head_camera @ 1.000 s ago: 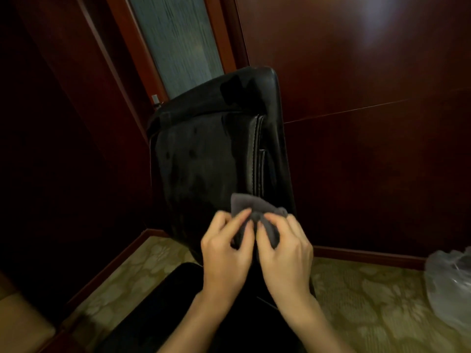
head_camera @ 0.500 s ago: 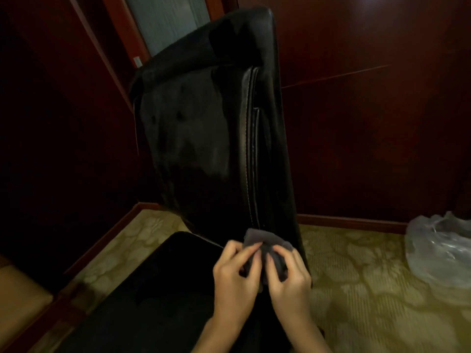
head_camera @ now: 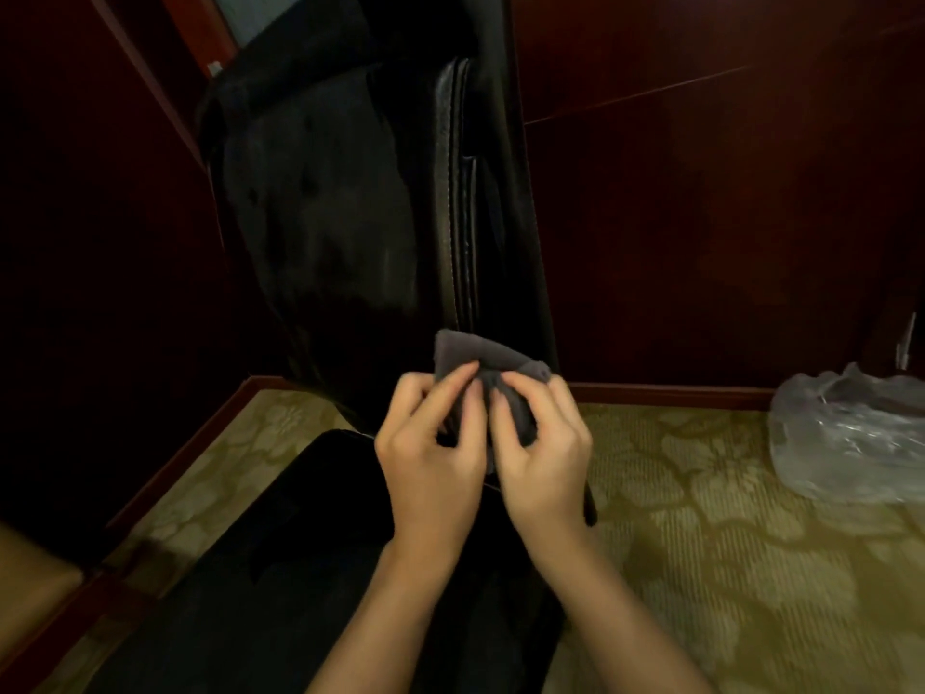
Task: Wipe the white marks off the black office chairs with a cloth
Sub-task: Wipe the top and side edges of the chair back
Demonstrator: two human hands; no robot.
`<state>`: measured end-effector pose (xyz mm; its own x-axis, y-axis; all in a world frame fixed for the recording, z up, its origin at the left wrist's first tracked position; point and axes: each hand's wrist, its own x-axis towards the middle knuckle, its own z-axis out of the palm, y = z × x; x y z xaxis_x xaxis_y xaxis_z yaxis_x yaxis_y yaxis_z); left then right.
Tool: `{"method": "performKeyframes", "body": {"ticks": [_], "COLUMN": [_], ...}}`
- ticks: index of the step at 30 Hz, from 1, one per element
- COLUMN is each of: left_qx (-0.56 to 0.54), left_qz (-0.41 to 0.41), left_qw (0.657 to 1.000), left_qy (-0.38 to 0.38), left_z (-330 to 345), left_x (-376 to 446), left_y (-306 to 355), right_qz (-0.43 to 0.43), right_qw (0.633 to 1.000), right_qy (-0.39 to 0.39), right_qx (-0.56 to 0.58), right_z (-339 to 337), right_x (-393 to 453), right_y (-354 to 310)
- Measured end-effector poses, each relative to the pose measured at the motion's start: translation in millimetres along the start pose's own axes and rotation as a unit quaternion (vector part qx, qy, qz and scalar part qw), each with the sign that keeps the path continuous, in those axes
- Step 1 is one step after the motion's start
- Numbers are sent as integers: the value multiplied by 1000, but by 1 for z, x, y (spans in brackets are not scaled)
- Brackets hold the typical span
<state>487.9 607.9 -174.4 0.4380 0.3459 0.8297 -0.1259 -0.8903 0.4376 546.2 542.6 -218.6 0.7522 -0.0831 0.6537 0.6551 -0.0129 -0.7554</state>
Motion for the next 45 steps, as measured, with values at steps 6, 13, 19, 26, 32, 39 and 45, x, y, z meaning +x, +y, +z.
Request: {"method": "performKeyframes", "body": {"ticks": [6,13,19,26,32,39,45], "left_qx": [-26,-2,-33,-45,-41,-37,-26], "left_qz": [-56,-190,-185,-179,-171,-99,-77], "left_qw": [994,953,964,967,973,991,996], "left_qy": [-87,-234,-190,-176,-148,-86,-38], "left_z": [10,34,31,34,16,0,4], "left_x": [-48,-104,-93,-84,-76,-32,7], "left_y": [-17,-31,-17,-16,-13,-6,-8], "right_qz": [52,126,136,137,146,121,68], "right_qw": [998,979,980,972,982,991,998], "right_qy": [-17,-78,-37,-84,-54,-19,16], "right_qx": [-16,-143,-140,-171,-110,-49,-10], "right_z": [-9,-38,-32,-29,-14,3,18], "right_x": [-50,-85,-74,-61,-66,-39,-11], "right_y": [55,93,78,76,59,18,-2]}}
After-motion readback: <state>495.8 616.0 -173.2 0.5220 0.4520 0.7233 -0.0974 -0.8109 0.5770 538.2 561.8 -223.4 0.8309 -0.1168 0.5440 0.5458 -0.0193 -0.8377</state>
